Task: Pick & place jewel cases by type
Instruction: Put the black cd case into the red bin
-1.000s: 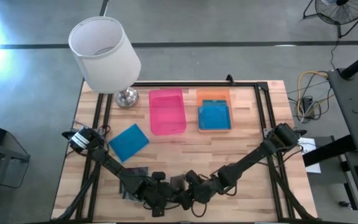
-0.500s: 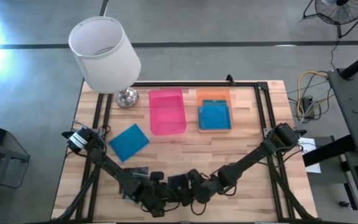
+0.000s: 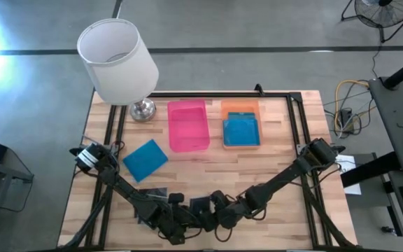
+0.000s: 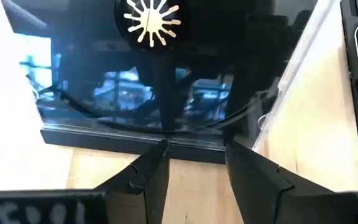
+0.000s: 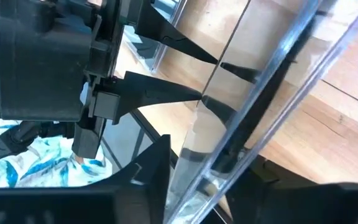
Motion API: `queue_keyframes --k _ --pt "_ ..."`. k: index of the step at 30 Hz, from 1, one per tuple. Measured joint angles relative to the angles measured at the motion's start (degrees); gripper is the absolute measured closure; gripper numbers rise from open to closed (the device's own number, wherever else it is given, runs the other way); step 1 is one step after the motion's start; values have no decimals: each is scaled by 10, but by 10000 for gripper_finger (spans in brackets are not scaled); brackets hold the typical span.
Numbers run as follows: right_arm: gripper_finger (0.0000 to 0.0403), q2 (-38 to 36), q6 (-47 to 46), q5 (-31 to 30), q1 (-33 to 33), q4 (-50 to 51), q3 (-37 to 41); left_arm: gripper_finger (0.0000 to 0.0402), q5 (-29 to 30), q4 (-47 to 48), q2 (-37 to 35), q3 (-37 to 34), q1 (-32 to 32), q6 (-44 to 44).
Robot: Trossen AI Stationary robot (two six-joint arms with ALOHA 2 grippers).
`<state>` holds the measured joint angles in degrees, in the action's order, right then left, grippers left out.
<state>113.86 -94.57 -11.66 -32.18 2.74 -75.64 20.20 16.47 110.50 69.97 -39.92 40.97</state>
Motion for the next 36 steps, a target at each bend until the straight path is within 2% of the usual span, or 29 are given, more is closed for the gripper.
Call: queue_keyframes --k 6,12,20,25,31,36 --pt "328 0 -26 2 0 3 0 262 3 0 -1 0 -2 0" --pt "347 0 -37 2 0 9 0 262 8 8 -4 1 -8 0" --pt "351 -4 -45 1 2 29 0 262 40 83 -50 1 -23 2" --pt "351 -18 -40 -21 11 33 0 262 47 138 -82 1 -31 10" --pt "351 -44 -4 -34 51 43 0 262 71 200 -120 1 -38 42" --pt "351 -72 48 -35 99 50 1 262 95 254 -159 1 -59 108"
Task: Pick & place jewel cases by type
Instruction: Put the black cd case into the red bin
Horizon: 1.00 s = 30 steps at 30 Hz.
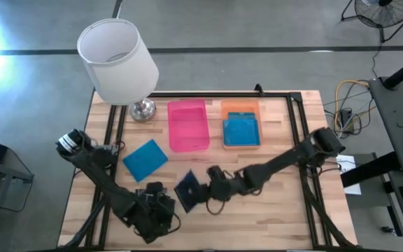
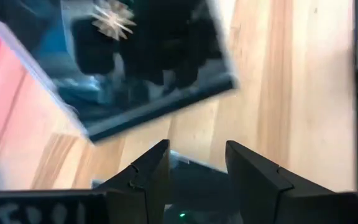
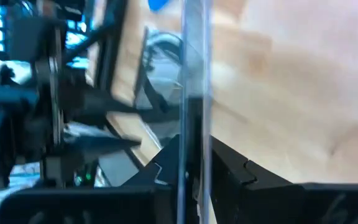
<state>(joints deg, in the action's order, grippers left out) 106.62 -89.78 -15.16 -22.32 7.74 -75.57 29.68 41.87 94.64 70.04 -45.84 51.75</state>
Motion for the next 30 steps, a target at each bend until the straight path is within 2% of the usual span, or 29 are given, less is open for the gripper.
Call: queue_keyframes --k 10,16,24,30 --pt "351 -61 94 0 135 2 0 262 119 72 -61 0 -75 203" --pt "351 -75 117 -15 222 -24 0 262 149 71 -69 0 -91 249" --pt "351 -22 107 -10 310 -63 0 262 154 82 -68 0 -100 255" --pt "351 53 76 46 337 -135 0 262 153 96 -68 -19 -112 320"
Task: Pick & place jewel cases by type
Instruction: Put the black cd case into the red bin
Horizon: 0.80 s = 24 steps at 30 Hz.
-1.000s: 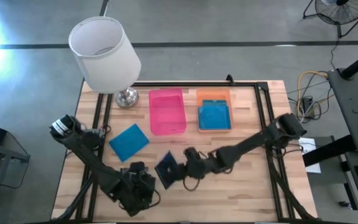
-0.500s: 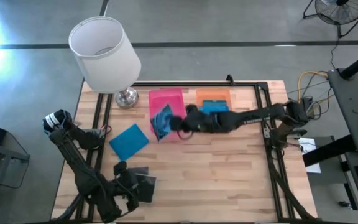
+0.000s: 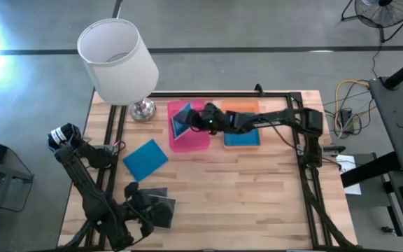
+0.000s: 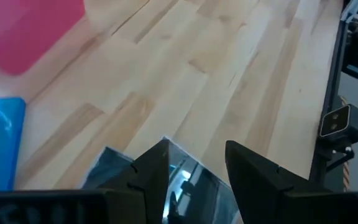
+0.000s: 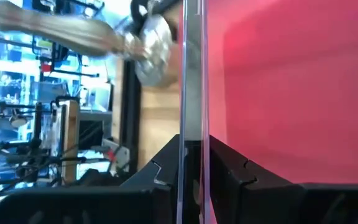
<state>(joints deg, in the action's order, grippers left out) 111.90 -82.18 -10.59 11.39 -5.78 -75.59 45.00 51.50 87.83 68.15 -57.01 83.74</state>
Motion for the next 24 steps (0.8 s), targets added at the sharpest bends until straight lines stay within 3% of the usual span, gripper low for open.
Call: queue_keyframes --k 5,9,16,19,22,24 --pt "348 51 -21 9 0 -7 -9 262 -1 -3 0 -18 -11 48" --pt "318 60 3 14 -3 35 -28 262 -1 -4 0 -19 -16 58" --pt "216 16 112 77 -5 253 -78 262 0 -3 0 -19 -16 53" --pt "176 -16 180 54 -17 387 -104 262 0 11 0 -19 -16 49" --pt "144 -55 225 22 -36 453 -122 262 -5 25 0 -19 -16 49" --pt "128 -81 249 53 -52 461 -125 262 -31 32 0 -19 -14 49"
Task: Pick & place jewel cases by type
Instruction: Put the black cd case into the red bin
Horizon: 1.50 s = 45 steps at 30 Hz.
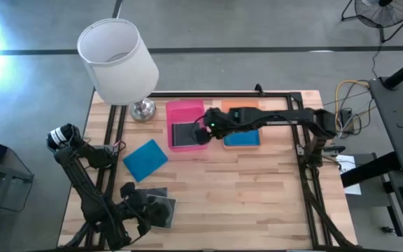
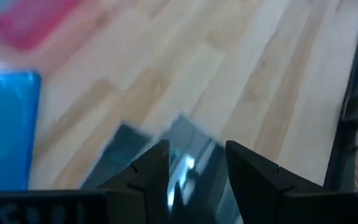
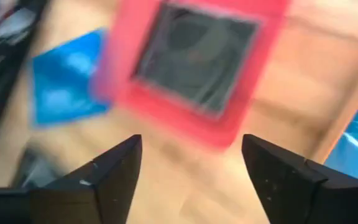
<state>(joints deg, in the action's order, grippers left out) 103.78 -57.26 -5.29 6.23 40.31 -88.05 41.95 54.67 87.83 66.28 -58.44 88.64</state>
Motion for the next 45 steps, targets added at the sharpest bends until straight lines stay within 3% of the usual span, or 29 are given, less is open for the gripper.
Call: queue_keyframes --k 5,11,21,27,34,41,45 --pt "110 -14 -51 74 -103 -14 7 262 -142 5 0 -6 4 -16" --pt "108 50 -206 69 -228 -214 39 262 -247 2 0 -49 4 66" --pt "108 239 -401 37 -284 -501 25 262 -283 -59 -9 -102 -1 208" --pt "108 324 -414 33 -284 -511 -54 262 -300 -60 -9 -121 -7 220" --pt "108 357 -393 23 -281 -388 -137 262 -315 -67 -8 -139 -22 220" --pt "108 396 -377 29 -268 -352 -207 262 -314 -232 -10 -212 -22 204" --pt "108 415 -347 42 -257 -344 -247 262 -310 -262 -10 -227 -22 214"
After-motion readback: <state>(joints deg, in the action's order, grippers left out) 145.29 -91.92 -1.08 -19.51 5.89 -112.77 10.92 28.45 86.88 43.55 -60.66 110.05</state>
